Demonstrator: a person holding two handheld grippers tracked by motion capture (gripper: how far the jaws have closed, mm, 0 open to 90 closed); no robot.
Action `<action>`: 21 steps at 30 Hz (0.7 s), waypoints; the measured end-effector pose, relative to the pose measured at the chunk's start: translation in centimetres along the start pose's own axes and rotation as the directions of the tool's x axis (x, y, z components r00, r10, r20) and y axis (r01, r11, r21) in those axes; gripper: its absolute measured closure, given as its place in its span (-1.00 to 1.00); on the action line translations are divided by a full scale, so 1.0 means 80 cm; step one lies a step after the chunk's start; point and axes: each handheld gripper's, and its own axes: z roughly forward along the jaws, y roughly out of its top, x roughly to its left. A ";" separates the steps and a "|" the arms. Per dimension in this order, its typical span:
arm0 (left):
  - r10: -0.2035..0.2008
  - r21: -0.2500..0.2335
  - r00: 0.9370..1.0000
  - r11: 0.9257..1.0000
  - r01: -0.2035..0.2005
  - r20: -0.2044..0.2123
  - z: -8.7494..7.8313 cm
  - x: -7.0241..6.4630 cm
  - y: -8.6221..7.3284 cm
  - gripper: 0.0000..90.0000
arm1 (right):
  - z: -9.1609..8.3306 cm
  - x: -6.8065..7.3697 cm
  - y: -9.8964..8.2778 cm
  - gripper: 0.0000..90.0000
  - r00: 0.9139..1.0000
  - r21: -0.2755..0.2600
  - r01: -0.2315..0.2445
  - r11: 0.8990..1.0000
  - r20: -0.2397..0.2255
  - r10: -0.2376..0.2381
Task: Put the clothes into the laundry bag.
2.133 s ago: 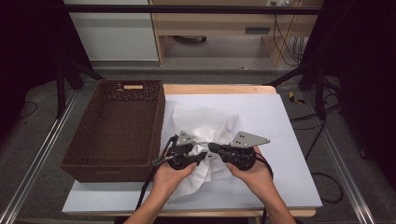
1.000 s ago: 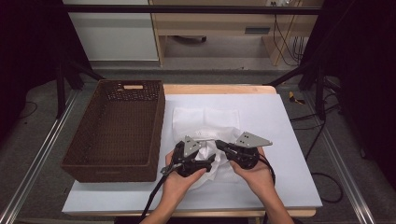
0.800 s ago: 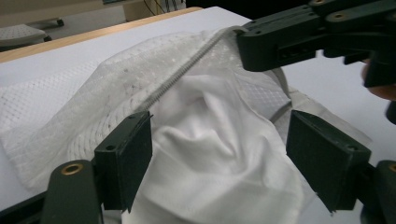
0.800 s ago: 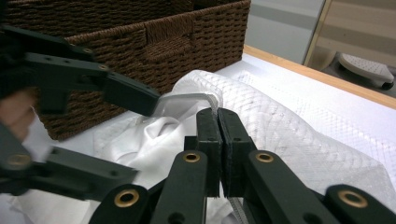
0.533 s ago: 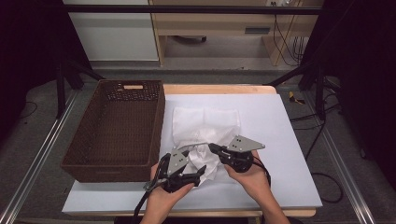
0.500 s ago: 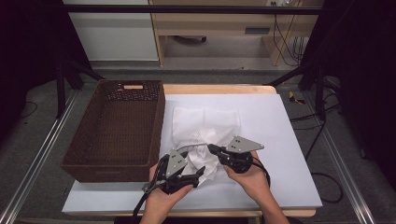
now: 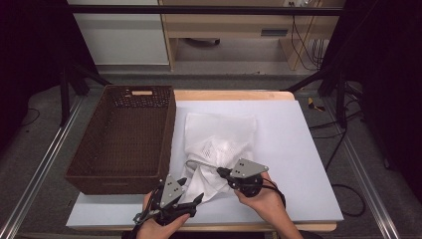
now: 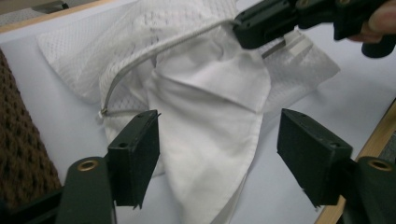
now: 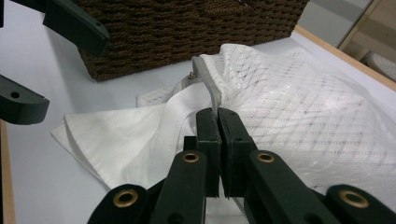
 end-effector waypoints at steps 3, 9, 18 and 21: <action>-0.016 0.022 1.000 1.000 0.016 -0.002 -0.001 0.004 -0.009 -0.25 | -0.001 -0.004 -0.003 0.96 1.000 -0.014 -0.017 1.000 -0.001 0.017; -0.011 0.050 1.000 0.999 0.013 -0.026 -0.008 0.007 -0.020 0.01 | 0.001 -0.009 -0.012 0.97 0.999 -0.010 -0.035 0.999 -0.006 0.035; 0.006 0.127 1.000 0.992 -0.002 -0.031 -0.009 0.012 -0.031 0.64 | 0.000 -0.014 -0.016 0.97 0.999 -0.017 -0.053 0.998 -0.009 0.053; 0.026 0.156 0.999 0.988 -0.020 -0.032 -0.008 0.015 -0.033 0.83 | 0.001 -0.013 -0.017 0.97 0.998 -0.015 -0.054 0.998 -0.012 0.054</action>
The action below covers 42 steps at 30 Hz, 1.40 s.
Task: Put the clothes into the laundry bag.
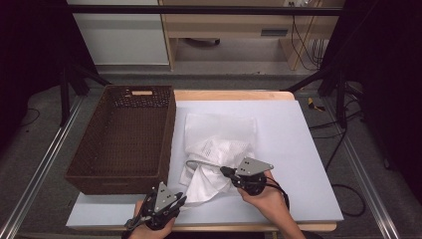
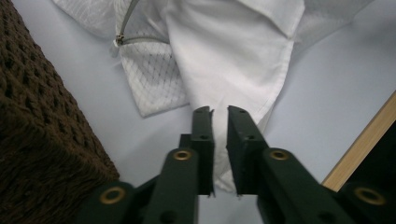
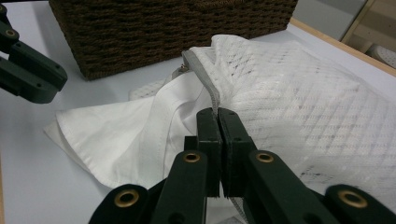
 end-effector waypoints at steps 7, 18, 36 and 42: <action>-0.010 0.056 1.000 0.998 0.010 0.001 0.003 0.007 -0.004 1.00 | 0.000 -0.001 0.000 0.97 1.000 -0.005 -0.004 1.000 -0.004 0.004; 0.011 0.127 1.000 0.992 -0.010 -0.005 0.027 0.010 -0.007 1.00 | -0.001 -0.001 0.001 0.97 1.000 -0.010 -0.006 1.000 -0.009 0.005; -0.018 0.087 0.993 0.996 0.008 0.115 0.060 0.004 0.017 1.00 | 0.002 0.002 0.002 0.97 1.000 0.005 0.003 1.000 -0.020 -0.003; 0.023 0.076 0.986 0.997 -0.036 0.163 0.086 -0.008 0.035 1.00 | 0.007 0.002 0.001 0.97 1.000 0.024 -0.001 1.000 -0.020 0.002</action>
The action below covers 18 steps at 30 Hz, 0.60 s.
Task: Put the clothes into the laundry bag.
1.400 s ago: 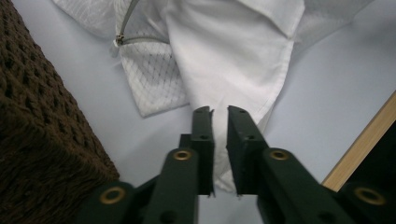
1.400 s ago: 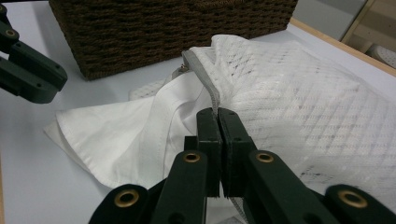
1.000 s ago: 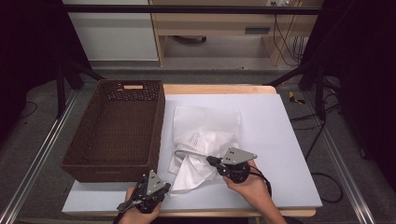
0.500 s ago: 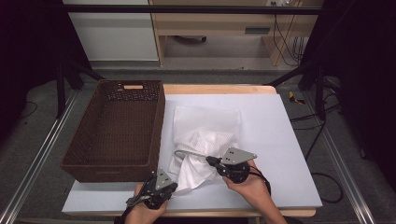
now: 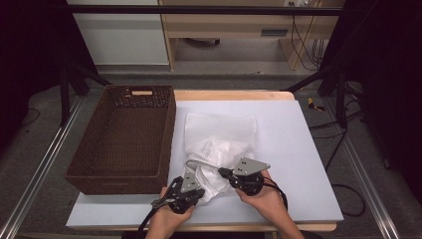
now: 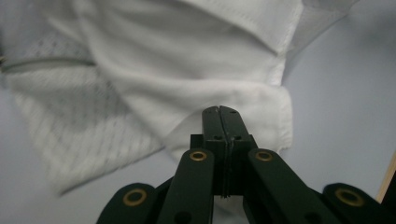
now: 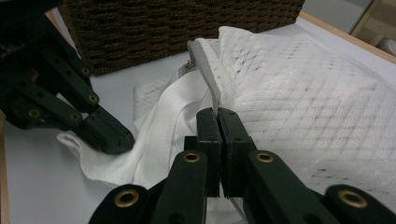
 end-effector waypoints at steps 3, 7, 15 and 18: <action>0.017 -0.003 1.000 1.000 -0.017 0.003 0.007 -0.001 0.007 1.00 | 0.000 0.000 0.000 0.97 1.000 0.000 -0.002 1.000 0.000 0.002; 0.017 -0.020 1.000 1.000 -0.016 0.011 0.014 0.000 0.015 1.00 | 0.000 -0.001 0.000 0.97 1.000 0.004 -0.006 1.000 -0.003 0.006; 0.046 -0.042 0.999 0.998 -0.046 -0.005 0.029 0.001 0.027 1.00 | 0.003 -0.001 -0.001 0.97 1.000 0.026 -0.015 1.000 0.000 0.015; 0.043 -0.053 0.999 0.998 -0.043 -0.012 0.032 0.002 0.030 1.00 | 0.003 -0.002 -0.002 0.97 1.000 0.029 -0.021 0.999 0.001 0.021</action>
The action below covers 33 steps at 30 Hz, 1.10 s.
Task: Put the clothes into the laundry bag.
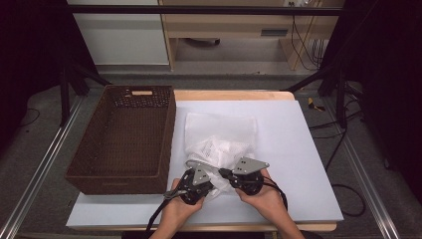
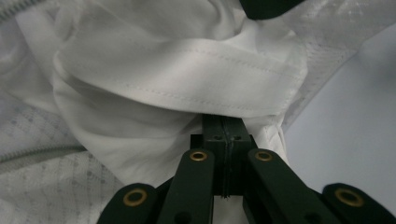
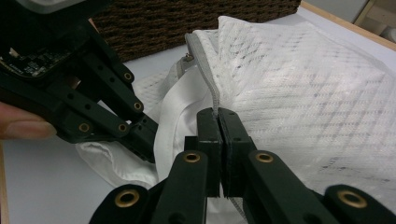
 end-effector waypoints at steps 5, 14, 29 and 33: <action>0.003 -0.020 1.000 1.000 -0.003 -0.010 0.004 0.000 0.006 1.00 | 0.000 0.000 0.000 0.98 1.000 0.003 -0.003 1.000 -0.003 0.003; 0.001 -0.054 1.000 0.999 -0.002 -0.023 0.012 0.000 0.016 1.00 | -0.004 -0.001 0.003 0.98 1.000 -0.014 -0.006 1.000 -0.004 0.006; -0.051 -0.122 0.998 0.991 0.046 -0.039 0.024 0.006 0.025 1.00 | -0.011 -0.004 0.004 0.98 1.000 -0.030 -0.010 1.000 0.004 0.010; -0.060 -0.133 0.998 0.990 0.055 -0.033 0.028 0.008 0.025 1.00 | -0.012 -0.006 0.004 0.98 1.000 -0.033 -0.014 0.999 0.007 0.015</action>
